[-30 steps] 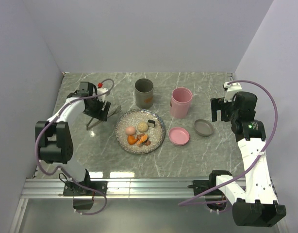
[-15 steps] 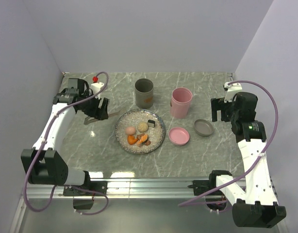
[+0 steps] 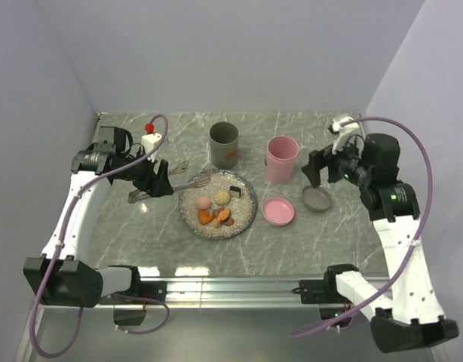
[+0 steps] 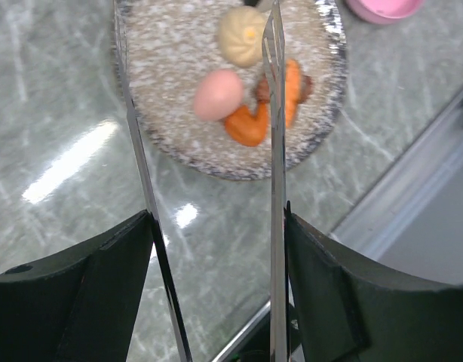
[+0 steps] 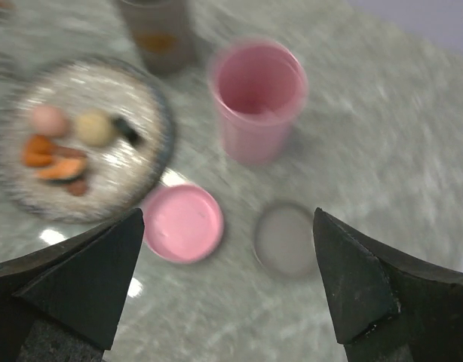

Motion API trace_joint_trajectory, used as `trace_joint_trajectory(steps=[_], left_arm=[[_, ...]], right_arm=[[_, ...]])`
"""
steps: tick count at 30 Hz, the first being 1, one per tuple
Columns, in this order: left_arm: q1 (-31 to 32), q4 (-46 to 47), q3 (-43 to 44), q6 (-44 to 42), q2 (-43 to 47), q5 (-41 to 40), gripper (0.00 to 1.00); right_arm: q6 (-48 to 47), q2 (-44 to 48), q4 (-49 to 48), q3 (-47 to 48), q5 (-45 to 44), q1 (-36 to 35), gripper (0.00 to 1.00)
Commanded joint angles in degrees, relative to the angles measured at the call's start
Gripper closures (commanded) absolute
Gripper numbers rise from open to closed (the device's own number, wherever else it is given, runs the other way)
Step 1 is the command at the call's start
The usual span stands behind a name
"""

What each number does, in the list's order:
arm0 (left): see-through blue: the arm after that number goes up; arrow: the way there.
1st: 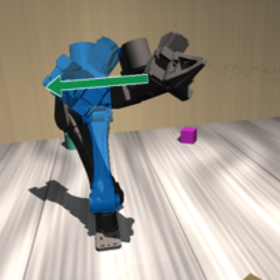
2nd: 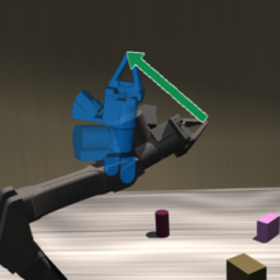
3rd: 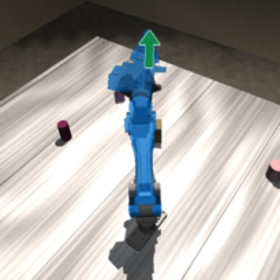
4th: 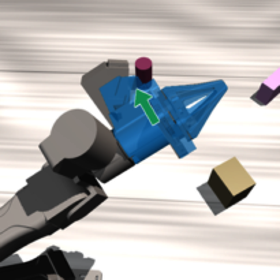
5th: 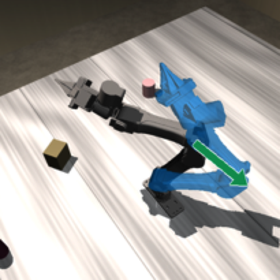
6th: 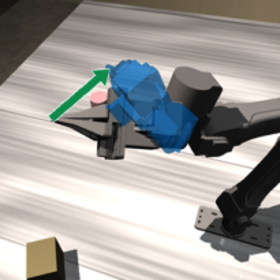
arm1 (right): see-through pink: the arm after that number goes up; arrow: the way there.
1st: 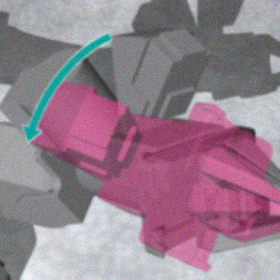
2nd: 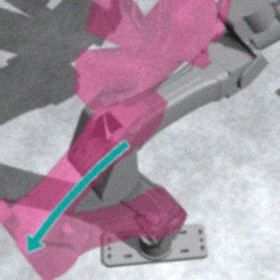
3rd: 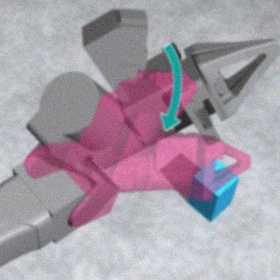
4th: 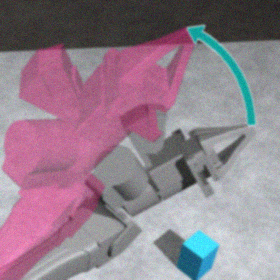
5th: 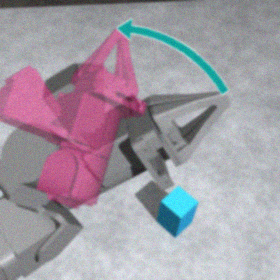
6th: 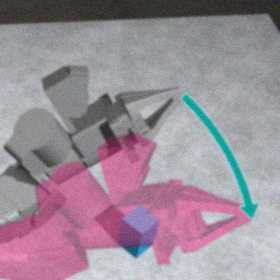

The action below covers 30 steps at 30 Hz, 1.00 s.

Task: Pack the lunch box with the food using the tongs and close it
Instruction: Pick up the clamp at the center of the board.

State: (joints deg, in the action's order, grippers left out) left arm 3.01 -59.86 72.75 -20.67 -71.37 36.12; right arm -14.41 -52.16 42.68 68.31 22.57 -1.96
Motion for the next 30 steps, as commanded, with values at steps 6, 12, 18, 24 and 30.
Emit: trace_joint_trajectory(steps=[6,12,18,24,30], left_arm=[[1.6,-3.2,3.6,2.0,2.2,9.1,0.28],[2.4,-1.9,3.6,5.7,3.3,13.0,0.28],[3.5,-0.9,2.6,7.7,4.6,13.2,0.28],[3.6,-3.1,2.9,6.3,5.5,14.7,0.28],[3.7,-3.9,2.6,5.7,7.1,15.6,0.28]], right_arm=[[-11.1,-12.3,-1.6,13.5,-5.5,-22.5,0.0],[-23.3,-4.2,-18.0,4.1,-5.2,-32.5,0.0],[-31.3,-3.8,-36.7,-8.5,-18.5,-59.5,0.0],[-35.3,-15.1,-42.5,-5.7,-25.3,-69.0,0.0],[-36.6,-21.7,-41.5,-1.0,-27.0,-70.2,0.0]])
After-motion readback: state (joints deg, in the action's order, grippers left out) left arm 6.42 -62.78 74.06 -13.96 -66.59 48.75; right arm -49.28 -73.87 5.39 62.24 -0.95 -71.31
